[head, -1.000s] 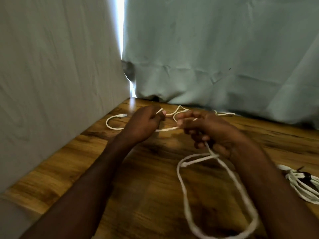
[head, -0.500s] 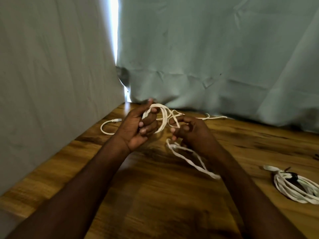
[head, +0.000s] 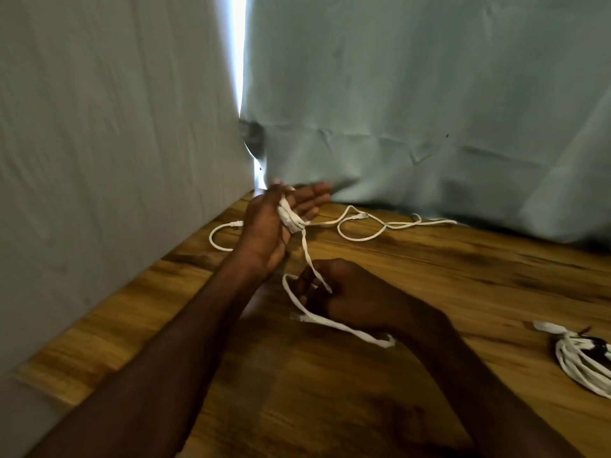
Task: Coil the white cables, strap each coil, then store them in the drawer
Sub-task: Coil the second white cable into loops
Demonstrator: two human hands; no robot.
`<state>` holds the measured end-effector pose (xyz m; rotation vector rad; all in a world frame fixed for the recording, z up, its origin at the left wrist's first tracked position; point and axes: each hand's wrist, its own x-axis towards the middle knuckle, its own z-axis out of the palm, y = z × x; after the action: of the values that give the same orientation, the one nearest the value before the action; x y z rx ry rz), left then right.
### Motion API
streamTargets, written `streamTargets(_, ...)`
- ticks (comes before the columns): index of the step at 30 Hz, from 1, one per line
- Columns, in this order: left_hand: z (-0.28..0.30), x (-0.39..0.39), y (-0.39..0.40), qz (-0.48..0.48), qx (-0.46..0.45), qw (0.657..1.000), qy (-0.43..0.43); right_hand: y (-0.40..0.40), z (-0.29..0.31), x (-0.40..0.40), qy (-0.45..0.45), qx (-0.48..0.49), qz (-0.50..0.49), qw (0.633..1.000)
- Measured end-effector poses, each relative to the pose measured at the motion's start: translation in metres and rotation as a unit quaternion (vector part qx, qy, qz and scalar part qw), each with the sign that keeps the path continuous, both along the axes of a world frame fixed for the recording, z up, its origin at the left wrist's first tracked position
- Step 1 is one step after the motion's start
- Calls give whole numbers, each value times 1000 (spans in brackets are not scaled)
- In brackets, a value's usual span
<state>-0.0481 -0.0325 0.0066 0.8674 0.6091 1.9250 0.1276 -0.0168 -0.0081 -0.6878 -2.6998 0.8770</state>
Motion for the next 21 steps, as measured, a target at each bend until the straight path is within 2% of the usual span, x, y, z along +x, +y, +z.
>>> streamTargets(2, -2, 14, -1, 79, -60, 979, 181, -4, 8, 6, -9, 10, 26, 1000)
streamTargets(3, -7, 19, -2, 129, -89, 947, 279, -7, 12, 9, -9, -9, 47, 999)
streamTargets(5, -20, 21, -3, 215, -122, 850, 465, -9, 21, 14, 9, -44, 65, 997)
streamTargets(6, -24, 20, -3, 236, -131, 813, 516, -7, 24, 16, 29, -60, 57, 996)
streamTargets(7, -26, 19, -6, 237, -136, 807, 523, -6, 30, 18, 55, -98, 53, 992)
streamTargets(10, -20, 16, -9, 156, -117, 885, 422, 7, 41, 31, 139, -266, 66, 951)
streamTargets(12, -15, 18, -12, 125, -111, 903, 396, 19, 48, 46, 184, -377, 40, 907)
streamTargets(13, -14, 19, -12, 121, -120, 903, 394, 25, 50, 53, 214, -447, 44, 867)
streamTargets(14, -13, 21, -13, 112, -129, 906, 388, 34, 51, 57, 261, -519, 66, 811)
streamTargets(16, -11, 22, -14, 75, -139, 916, 368, 49, 48, 57, 384, -626, 89, 673)
streamTargets(17, -11, 22, -14, 54, -141, 921, 360, 55, 44, 54, 449, -641, 44, 621)
streamTargets(18, -10, 22, -14, 31, -138, 924, 355, 60, 40, 51, 495, -639, -26, 588)
streamTargets(19, -10, 20, -13, 8, -131, 931, 342, 64, 37, 50, 511, -629, -96, 578)
streamTargets(20, -9, 19, -12, -16, -126, 938, 322, 65, 33, 49, 494, -616, -160, 592)
streamTargets(21, -9, 17, -12, -38, -124, 946, 297, 66, 29, 49, 443, -603, -213, 628)
